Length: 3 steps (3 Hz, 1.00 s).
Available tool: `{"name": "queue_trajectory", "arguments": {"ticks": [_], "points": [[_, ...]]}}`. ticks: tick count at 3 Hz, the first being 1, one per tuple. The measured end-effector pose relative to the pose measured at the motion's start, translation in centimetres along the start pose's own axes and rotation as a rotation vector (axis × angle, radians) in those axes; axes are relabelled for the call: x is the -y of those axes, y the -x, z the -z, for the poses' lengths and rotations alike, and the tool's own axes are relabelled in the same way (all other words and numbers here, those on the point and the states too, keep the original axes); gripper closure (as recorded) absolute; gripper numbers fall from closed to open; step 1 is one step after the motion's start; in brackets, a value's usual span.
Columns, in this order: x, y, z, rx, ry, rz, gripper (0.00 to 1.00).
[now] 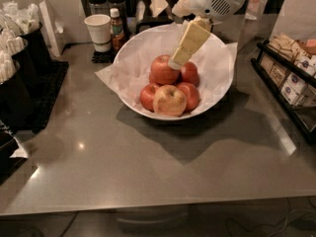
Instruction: Pick apple from white bowl
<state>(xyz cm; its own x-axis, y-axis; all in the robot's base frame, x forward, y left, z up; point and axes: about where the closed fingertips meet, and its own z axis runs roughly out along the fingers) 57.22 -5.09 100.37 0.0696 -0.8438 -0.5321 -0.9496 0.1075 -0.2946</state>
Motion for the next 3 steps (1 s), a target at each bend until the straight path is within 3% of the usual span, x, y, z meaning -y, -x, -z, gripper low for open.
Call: {"name": "queue_trajectory", "arguments": {"ticks": [1, 3], "points": [[0.0, -0.2, -0.5, 0.002, 0.005, -0.005, 0.30], [0.8, -0.9, -4.2, -0.008, 0.053, -0.014, 0.23]]}}
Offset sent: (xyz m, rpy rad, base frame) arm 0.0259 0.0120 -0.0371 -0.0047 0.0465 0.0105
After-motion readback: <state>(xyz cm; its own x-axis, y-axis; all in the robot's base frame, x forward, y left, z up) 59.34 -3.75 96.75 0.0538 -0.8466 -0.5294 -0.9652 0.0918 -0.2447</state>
